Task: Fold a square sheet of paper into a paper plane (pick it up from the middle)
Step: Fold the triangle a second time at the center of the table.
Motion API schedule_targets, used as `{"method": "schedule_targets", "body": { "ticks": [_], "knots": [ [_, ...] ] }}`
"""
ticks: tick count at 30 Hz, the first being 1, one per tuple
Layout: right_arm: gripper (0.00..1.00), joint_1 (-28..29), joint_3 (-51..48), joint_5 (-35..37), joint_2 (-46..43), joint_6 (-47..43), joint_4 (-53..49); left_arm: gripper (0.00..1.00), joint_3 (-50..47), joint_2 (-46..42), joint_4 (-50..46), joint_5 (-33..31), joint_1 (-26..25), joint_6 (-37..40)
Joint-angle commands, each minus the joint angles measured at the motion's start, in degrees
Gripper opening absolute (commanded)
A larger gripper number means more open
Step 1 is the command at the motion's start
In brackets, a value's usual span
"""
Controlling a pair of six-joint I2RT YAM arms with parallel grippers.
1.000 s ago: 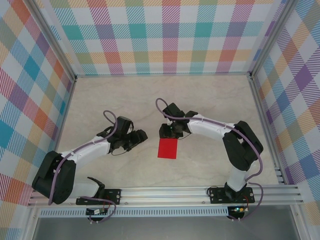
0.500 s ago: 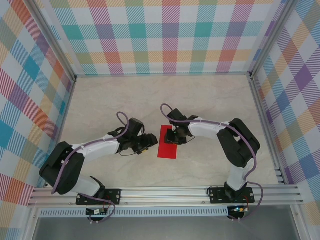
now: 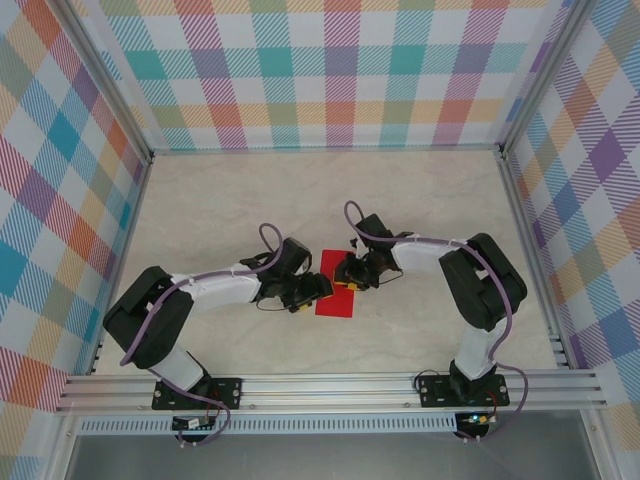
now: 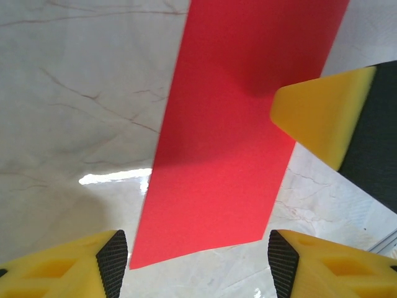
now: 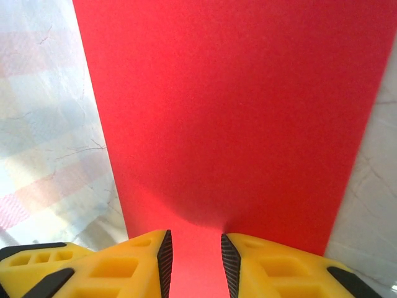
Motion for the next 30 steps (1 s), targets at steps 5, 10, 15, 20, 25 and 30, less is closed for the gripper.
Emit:
{"method": "schedule_targets", "body": {
  "ticks": [5,10,15,20,25,30],
  "knots": [
    [0.31,-2.1,-4.4,-1.37,4.33,1.32,4.5,0.66,2.82,0.56,-8.58,-5.05,-2.94,-1.83],
    [0.31,-2.27,-4.5,-1.19,2.68,1.18,4.87,0.67,3.28,1.54,-9.02,-5.87,-4.2,-2.83],
    [0.31,-3.21,-4.94,-2.28,3.26,1.81,5.03,0.67,3.25,2.44,-6.71,-4.07,-4.81,-3.46],
    [0.31,-3.51,-5.29,-2.33,3.8,2.07,5.45,0.67,2.99,2.56,-4.34,-2.77,-5.01,-3.63],
    [0.3,-3.63,-5.21,-2.37,4.58,2.1,5.54,0.67,2.79,2.23,-3.13,-2.01,-5.04,-3.82],
    [0.29,-3.68,-5.29,-2.47,5.19,2.43,5.51,0.66,2.56,1.89,-3.05,-2.4,-5.04,-3.72]
  ]
}}
